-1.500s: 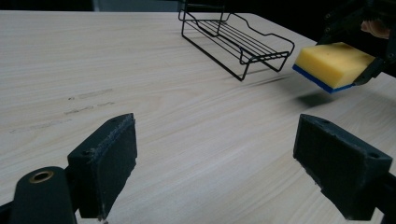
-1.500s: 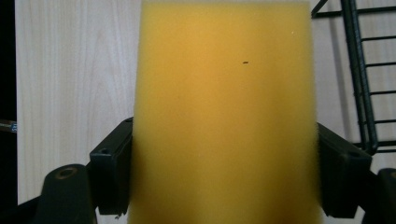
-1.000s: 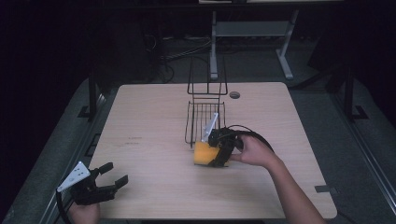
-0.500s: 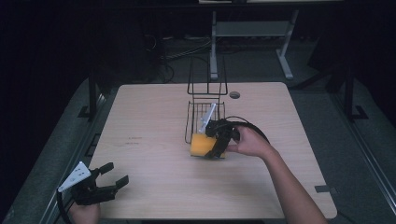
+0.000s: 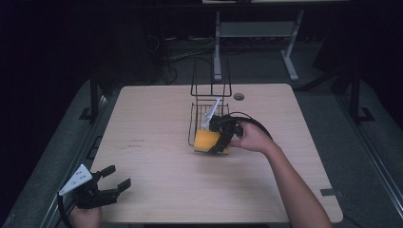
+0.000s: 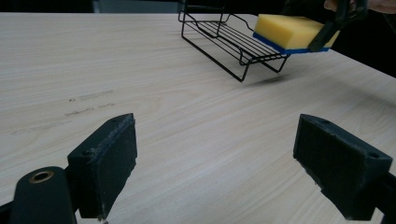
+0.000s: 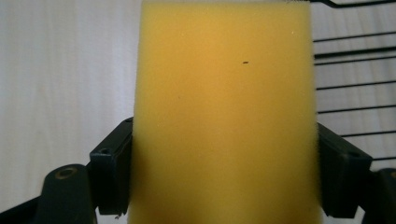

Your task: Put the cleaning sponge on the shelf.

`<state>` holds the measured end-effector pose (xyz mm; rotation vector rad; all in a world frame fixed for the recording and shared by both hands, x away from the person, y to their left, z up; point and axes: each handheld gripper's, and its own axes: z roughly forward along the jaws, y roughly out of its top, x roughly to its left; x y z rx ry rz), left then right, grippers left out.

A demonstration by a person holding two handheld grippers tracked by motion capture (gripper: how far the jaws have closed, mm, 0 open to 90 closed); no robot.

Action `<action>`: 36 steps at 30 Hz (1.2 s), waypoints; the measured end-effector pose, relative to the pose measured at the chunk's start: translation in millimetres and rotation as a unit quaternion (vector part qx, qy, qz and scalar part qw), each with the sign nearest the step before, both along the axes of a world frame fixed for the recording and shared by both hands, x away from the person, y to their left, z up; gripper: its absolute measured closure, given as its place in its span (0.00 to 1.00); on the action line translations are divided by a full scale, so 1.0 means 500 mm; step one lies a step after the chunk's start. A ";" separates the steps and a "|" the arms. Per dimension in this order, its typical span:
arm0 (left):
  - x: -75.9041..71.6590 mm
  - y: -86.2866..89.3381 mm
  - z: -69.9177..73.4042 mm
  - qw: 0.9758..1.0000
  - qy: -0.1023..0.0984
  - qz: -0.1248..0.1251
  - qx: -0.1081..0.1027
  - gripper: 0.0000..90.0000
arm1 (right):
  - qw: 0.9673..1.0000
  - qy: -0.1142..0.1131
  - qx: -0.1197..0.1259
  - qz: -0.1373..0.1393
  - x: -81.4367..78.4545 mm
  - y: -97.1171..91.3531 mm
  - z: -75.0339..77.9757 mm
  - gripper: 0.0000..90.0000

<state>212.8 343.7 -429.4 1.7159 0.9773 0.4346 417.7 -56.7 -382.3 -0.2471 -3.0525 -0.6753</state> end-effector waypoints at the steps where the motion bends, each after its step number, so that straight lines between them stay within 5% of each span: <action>1: 0.000 0.000 0.000 1.000 0.000 0.000 0.000 0.14 | 1.000 -0.001 0.000 -0.002 0.004 0.000 -0.002 0.24; 19: 0.002 -0.004 -0.001 1.000 0.001 -0.005 0.002 0.14 | 0.999 0.022 -0.016 -0.017 0.088 0.008 -0.008 0.24; 22: 0.001 -0.003 -0.001 1.000 0.001 -0.004 0.003 0.14 | 0.999 0.029 0.003 -0.029 0.101 0.004 -0.015 0.24; 36: 0.000 -0.003 -0.001 1.000 0.001 -0.004 0.003 0.14 | 0.999 0.030 -0.001 -0.031 0.123 0.009 -0.045 0.24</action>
